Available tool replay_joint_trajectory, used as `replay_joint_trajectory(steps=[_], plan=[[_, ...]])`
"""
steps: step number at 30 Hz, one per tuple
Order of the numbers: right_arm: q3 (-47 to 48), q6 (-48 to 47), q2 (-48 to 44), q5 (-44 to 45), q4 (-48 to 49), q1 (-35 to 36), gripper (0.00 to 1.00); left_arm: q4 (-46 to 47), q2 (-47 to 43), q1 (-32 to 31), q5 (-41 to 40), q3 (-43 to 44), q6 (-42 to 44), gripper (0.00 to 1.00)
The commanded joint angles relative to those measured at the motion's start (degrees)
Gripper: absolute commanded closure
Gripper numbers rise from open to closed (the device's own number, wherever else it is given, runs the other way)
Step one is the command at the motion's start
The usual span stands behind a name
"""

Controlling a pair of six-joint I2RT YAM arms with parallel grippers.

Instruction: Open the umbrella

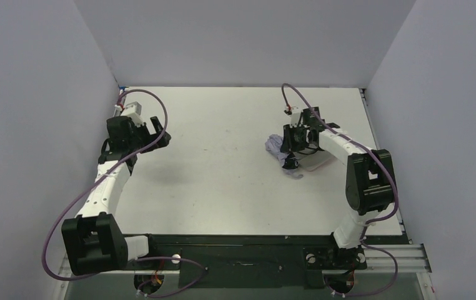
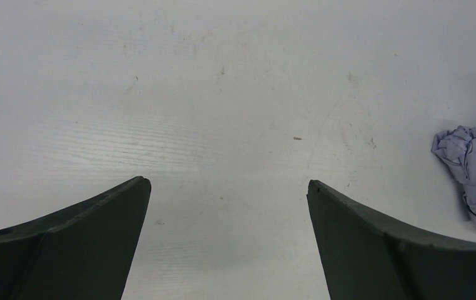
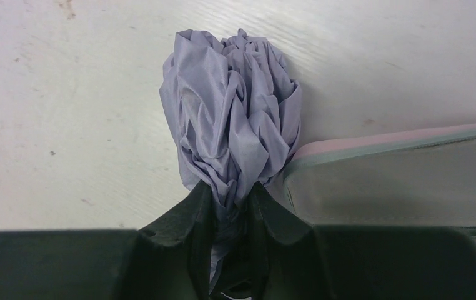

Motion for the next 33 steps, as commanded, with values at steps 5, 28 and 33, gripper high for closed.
replay_joint_trajectory(steps=[5, 28, 33], plan=[[6.8, -4.5, -1.3, -11.3, -5.1, -3.4, 1.0, 2.2, 3.0, -0.9, 11.8, 6.2, 6.7, 0.03], [19.3, 56.1, -11.3, 0.0, 38.2, 6.1, 1.0, 25.9, 2.3, -27.1, 23.2, 7.3, -9.2, 0.01], [22.1, 57.5, -11.6, 0.7, 38.5, 8.0, 1.0, 37.5, 4.2, -29.4, 23.0, 6.9, -14.1, 0.0]])
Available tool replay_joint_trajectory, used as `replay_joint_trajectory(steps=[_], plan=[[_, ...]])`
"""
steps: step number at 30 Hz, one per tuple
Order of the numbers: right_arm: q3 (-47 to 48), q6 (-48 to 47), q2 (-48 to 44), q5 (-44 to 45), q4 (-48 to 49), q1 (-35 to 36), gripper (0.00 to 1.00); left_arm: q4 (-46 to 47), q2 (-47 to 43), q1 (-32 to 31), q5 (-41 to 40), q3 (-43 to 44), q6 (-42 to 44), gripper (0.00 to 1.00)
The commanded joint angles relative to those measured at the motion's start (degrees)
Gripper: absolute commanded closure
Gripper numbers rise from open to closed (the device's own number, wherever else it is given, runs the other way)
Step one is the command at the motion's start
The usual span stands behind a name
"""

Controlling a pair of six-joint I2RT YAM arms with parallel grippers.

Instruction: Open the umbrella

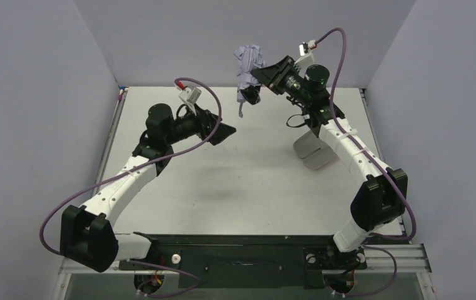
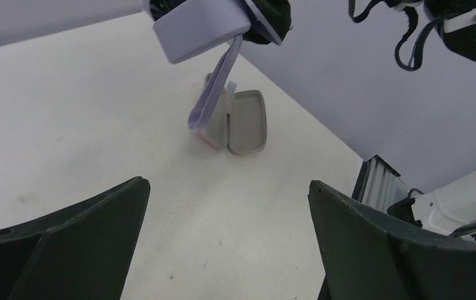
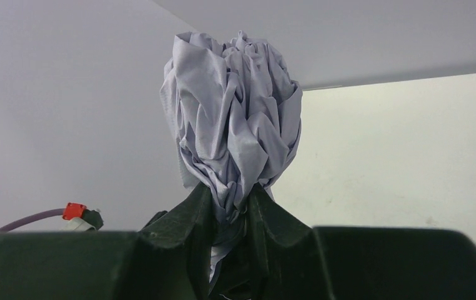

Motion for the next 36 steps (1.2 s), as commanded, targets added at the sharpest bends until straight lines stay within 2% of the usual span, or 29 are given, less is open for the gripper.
replay_joint_trajectory(steps=[1, 10, 14, 19, 24, 29, 36], plan=[[5.3, 4.9, -3.0, 2.2, 6.3, 1.7, 1.0, 14.4, 1.8, -2.1, 0.8, 0.4, -5.8, 0.0], [4.6, 5.2, -5.2, 0.9, 7.9, 4.0, 1.0, 16.0, 4.9, -3.3, -4.9, 2.2, -4.3, 0.16], [3.4, 5.1, -5.7, 0.3, 9.0, 4.1, 1.0, 17.4, 4.9, -3.4, -3.5, 1.9, -5.3, 0.38], [3.6, 5.0, -5.3, -0.8, 10.4, 4.0, 1.0, 20.6, 4.2, -3.8, -1.3, 0.0, -5.6, 0.74], [3.6, 4.7, -5.2, -1.2, 10.3, 4.1, 1.0, 20.6, 2.7, -4.2, -0.8, -1.1, -4.7, 0.98], [4.8, 4.2, -4.9, -1.1, 11.1, 3.8, 1.0, 17.6, 0.9, -5.6, 0.2, -2.4, -0.4, 1.0], [7.7, 4.2, -3.8, 0.3, 11.4, 2.9, 1.0, 14.3, -1.6, -6.3, -0.5, -6.7, 1.5, 1.0]])
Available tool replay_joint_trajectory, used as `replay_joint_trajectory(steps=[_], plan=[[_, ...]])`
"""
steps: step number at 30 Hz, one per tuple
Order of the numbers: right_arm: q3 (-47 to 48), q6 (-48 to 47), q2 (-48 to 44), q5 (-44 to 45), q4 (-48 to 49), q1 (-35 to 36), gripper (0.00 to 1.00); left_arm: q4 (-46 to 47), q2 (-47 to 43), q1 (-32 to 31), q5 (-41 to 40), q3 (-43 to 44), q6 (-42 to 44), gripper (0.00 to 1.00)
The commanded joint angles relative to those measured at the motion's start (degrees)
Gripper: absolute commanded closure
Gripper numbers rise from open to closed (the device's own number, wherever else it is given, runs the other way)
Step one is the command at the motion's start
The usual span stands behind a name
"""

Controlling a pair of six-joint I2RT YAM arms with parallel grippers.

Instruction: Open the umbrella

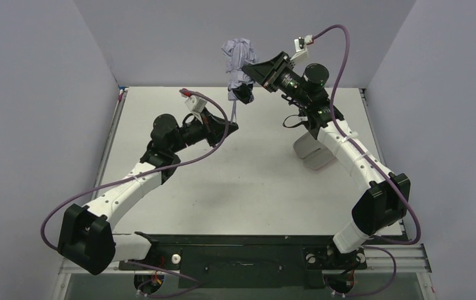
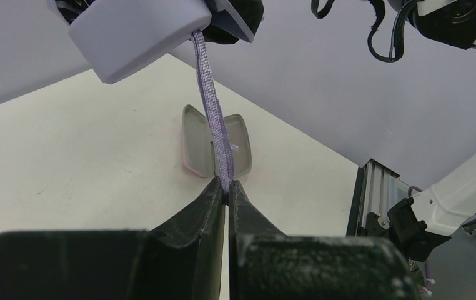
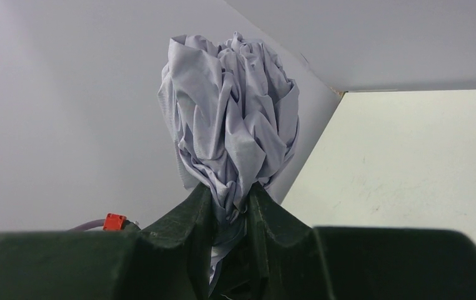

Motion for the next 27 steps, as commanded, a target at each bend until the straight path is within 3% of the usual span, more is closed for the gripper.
replay_joint_trajectory(steps=[1, 18, 19, 20, 22, 27], plan=[[5.5, 0.7, -1.9, 1.6, 8.4, -0.8, 1.0, -2.4, -2.1, -0.5, 0.9, -2.6, 2.3, 1.0], [8.1, 1.0, -0.8, 2.8, 11.2, -2.4, 1.0, -7.2, -3.5, -4.0, 5.5, -5.9, 4.8, 1.0], [8.0, 0.8, -0.8, 2.7, 11.3, -2.5, 1.0, -7.8, -3.5, -3.8, 6.2, -5.7, 4.9, 0.81], [7.7, 0.4, -1.0, 2.3, 11.4, -2.6, 1.0, -8.3, -3.8, -3.6, 6.6, -5.0, 5.0, 0.53], [6.8, -0.2, -1.5, 1.6, 11.6, -3.1, 1.0, -10.2, -4.3, -2.5, 7.1, -3.5, 4.9, 0.36], [4.0, -1.3, -2.8, -1.3, 13.7, -4.0, 1.0, -8.8, -5.6, 5.6, 10.8, -0.4, -1.1, 0.29]])
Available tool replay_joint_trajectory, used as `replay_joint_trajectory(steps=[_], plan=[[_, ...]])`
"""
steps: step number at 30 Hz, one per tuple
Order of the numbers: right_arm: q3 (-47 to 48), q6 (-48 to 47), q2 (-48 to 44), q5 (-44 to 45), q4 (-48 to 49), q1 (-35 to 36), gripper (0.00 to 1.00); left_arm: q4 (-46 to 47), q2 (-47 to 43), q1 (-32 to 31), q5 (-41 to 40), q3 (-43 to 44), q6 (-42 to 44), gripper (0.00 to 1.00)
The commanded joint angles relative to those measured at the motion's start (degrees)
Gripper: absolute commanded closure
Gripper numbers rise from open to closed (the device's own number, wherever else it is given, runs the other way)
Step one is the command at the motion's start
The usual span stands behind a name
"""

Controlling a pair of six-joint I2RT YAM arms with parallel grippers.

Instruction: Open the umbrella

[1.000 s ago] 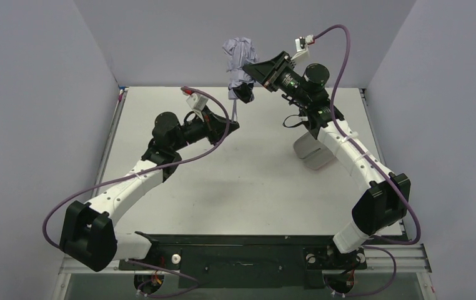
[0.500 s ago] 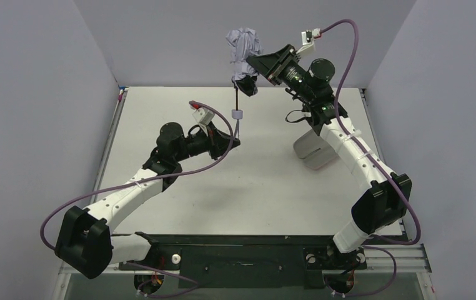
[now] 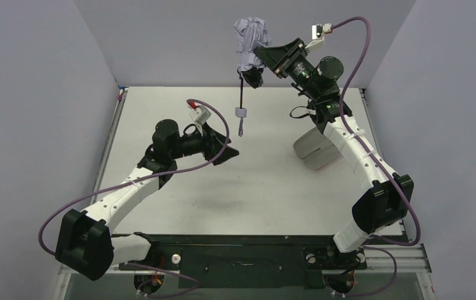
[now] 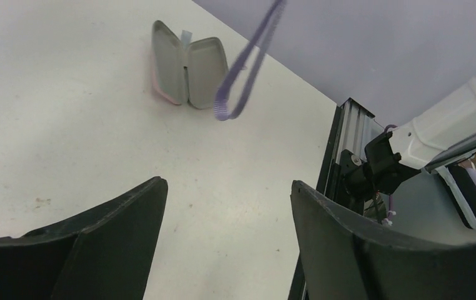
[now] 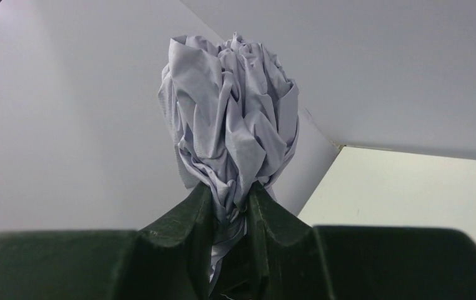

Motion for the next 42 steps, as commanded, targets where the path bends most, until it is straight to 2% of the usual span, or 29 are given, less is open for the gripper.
replay_joint_trajectory(steps=[1, 4, 8, 14, 22, 27, 33, 37, 42], plan=[[-1.0, -1.3, -3.9, -2.4, 10.1, -0.8, 1.0, 2.2, -2.7, 6.8, 5.3, 6.4, -5.2, 0.28], [-3.2, -2.6, -4.8, -3.9, 11.5, -0.6, 1.0, 0.5, -1.7, 9.9, 5.2, 11.6, -6.2, 0.27], [-4.5, -3.4, -5.5, -4.5, 12.2, 0.2, 1.0, -1.6, 1.1, 10.4, 2.4, 17.6, -7.9, 0.23], [-5.5, -3.9, -6.1, -4.3, 12.6, 1.3, 1.0, 0.8, 6.2, 9.1, 1.1, 22.4, -14.3, 0.22], [-4.9, -3.1, -5.9, -4.9, 14.3, 2.4, 1.0, -2.7, 9.6, 4.3, -1.3, 25.6, -12.2, 0.23], [-3.8, -2.3, -5.6, -5.2, 15.5, 2.5, 1.0, -3.5, 10.7, 2.0, -0.8, 25.3, -11.7, 0.34], [-0.8, -1.4, -4.6, -3.7, 16.2, 1.9, 1.0, -2.7, 9.7, -0.9, 0.8, 20.8, -10.2, 0.57], [-0.1, -1.3, -4.6, -1.1, 16.3, 1.0, 1.0, -3.7, 9.5, -2.0, 1.1, 19.2, -8.5, 0.61], [1.2, -0.9, -4.8, 3.0, 16.4, 0.4, 1.0, -3.9, 9.2, -3.5, 1.6, 16.8, -8.1, 0.61]])
